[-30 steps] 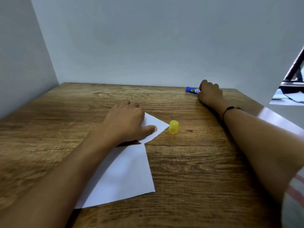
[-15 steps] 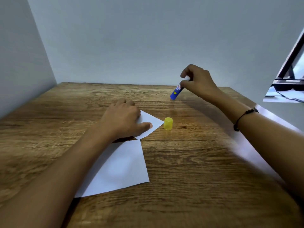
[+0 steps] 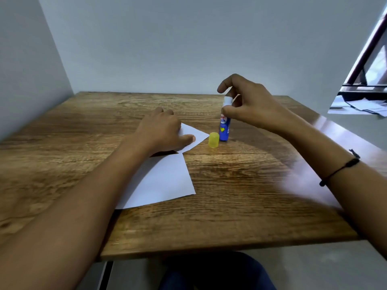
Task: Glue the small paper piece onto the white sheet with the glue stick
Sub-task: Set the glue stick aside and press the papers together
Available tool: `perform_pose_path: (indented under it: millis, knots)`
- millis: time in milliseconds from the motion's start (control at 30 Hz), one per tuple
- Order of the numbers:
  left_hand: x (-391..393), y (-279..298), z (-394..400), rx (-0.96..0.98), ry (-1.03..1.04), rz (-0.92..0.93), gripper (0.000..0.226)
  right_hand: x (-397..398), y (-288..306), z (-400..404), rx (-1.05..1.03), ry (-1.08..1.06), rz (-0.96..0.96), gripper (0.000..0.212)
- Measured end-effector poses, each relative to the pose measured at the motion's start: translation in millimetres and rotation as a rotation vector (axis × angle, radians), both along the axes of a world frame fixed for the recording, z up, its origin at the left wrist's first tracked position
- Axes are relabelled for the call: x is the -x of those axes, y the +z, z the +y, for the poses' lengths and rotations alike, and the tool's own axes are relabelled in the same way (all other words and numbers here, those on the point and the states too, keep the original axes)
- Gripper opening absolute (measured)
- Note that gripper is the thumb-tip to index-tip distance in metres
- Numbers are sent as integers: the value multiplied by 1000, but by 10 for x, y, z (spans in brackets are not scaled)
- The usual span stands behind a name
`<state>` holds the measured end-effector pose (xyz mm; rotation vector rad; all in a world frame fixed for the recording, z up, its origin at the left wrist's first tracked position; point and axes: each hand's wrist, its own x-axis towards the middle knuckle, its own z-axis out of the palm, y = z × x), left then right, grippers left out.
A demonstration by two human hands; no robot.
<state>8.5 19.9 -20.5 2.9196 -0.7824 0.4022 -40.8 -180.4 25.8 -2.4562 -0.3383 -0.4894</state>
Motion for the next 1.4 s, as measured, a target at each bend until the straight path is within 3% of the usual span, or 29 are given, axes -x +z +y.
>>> perform_pose_path:
  millis: [367, 633, 767, 867, 1000, 1067, 1200, 1400]
  knots:
    - [-21, -2, 11, -10, 18, -17, 55, 45, -23, 1, 97, -33, -13, 17]
    - [-25, -21, 31, -14, 66, -89, 53, 60, -2, 6, 100, -32, -20, 32]
    - [-19, -1, 59, -3, 98, -94, 55, 165, 96, 106, 185, -126, -245, 35]
    - [3, 49, 102, -7, 116, -91, 41, 369, 143, 400, 153, -19, -342, 22]
    - [37, 147, 207, 102, 117, 17, 12, 528, -72, 861, 331, 172, -65, 17]
    - [60, 206, 268, 160, 72, 138, 20, 502, -181, 978, 466, 189, 45, 29]
    - [123, 273, 359, 98, 44, 269, 34, 394, -225, 1013, 635, 208, 173, 47]
    - [192, 254, 486, 43, 17, 259, 33, 267, -71, 985, 601, 289, 490, 34]
